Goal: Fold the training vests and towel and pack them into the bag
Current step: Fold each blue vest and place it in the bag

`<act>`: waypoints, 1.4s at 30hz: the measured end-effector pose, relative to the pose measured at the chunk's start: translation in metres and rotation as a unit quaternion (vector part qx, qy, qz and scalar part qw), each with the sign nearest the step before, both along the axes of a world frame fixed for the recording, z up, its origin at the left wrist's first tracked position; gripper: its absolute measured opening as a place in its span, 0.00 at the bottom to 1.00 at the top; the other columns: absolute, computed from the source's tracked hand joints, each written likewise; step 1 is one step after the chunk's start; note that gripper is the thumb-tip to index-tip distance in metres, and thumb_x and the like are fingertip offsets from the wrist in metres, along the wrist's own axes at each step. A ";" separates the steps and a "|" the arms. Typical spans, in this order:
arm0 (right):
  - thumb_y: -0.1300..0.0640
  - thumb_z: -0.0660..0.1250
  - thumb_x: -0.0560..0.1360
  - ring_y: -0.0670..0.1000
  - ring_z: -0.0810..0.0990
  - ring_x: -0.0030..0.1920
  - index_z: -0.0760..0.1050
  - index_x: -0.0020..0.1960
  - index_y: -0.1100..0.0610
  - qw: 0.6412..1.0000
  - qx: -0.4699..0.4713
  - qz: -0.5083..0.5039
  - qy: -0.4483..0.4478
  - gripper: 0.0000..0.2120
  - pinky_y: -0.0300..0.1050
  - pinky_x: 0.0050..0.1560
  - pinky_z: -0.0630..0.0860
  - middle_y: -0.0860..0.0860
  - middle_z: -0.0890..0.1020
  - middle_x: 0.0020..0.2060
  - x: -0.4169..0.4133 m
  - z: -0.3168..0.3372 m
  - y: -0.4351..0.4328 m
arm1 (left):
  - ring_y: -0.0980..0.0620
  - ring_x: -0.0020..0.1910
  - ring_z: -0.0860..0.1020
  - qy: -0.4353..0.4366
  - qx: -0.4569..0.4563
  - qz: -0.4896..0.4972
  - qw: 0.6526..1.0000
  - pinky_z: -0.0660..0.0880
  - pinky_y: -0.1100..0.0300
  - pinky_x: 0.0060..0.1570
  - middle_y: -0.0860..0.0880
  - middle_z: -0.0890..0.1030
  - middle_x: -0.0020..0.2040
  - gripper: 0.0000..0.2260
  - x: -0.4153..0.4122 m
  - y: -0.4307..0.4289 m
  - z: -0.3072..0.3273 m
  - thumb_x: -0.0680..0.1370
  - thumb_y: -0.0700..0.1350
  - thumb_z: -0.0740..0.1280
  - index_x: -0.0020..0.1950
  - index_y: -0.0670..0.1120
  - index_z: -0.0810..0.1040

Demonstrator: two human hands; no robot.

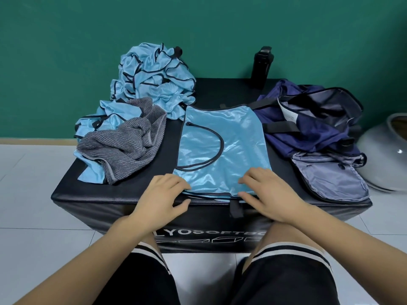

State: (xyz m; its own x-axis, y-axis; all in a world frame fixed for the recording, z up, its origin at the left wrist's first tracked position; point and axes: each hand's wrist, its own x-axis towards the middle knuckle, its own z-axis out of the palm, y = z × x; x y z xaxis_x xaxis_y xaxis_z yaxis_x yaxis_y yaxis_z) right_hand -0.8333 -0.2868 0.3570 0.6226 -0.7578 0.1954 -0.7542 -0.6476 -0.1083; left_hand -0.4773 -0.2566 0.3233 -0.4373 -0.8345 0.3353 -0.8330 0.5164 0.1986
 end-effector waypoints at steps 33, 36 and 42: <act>0.62 0.69 0.70 0.51 0.80 0.45 0.77 0.52 0.44 0.930 0.309 -0.063 -0.187 0.16 0.48 0.50 0.78 0.46 0.82 0.45 -0.021 0.042 0.056 | 0.48 0.35 0.74 0.187 0.241 0.038 0.952 0.71 0.55 0.40 0.50 0.80 0.39 0.10 0.014 0.048 0.065 0.79 0.41 0.70 0.48 0.56 0.76; 0.65 0.72 0.72 0.50 0.82 0.45 0.80 0.55 0.43 0.915 0.268 -0.111 -0.279 0.19 0.46 0.51 0.78 0.46 0.83 0.47 -0.018 0.042 0.027 | 0.56 0.35 0.75 0.235 0.220 0.073 0.944 0.69 0.61 0.39 0.51 0.81 0.39 0.09 0.014 0.021 0.066 0.79 0.40 0.71 0.48 0.54 0.78; 0.62 0.73 0.77 0.50 0.76 0.38 0.80 0.55 0.43 0.861 0.253 -0.177 -0.403 0.14 0.50 0.45 0.74 0.54 0.84 0.43 -0.005 0.034 -0.061 | 0.58 0.36 0.75 0.374 0.220 0.151 0.888 0.70 0.55 0.42 0.57 0.81 0.37 0.05 0.012 -0.069 0.062 0.81 0.42 0.71 0.48 0.52 0.82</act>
State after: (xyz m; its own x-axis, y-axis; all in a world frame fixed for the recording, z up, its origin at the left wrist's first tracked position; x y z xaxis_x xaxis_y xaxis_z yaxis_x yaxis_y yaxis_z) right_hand -0.8381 -0.3483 0.3914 0.1503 -0.9876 0.0451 -0.4422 -0.1080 -0.8904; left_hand -0.4649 -0.3261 0.3854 0.0360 -0.9981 0.0502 -0.4704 0.0274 0.8820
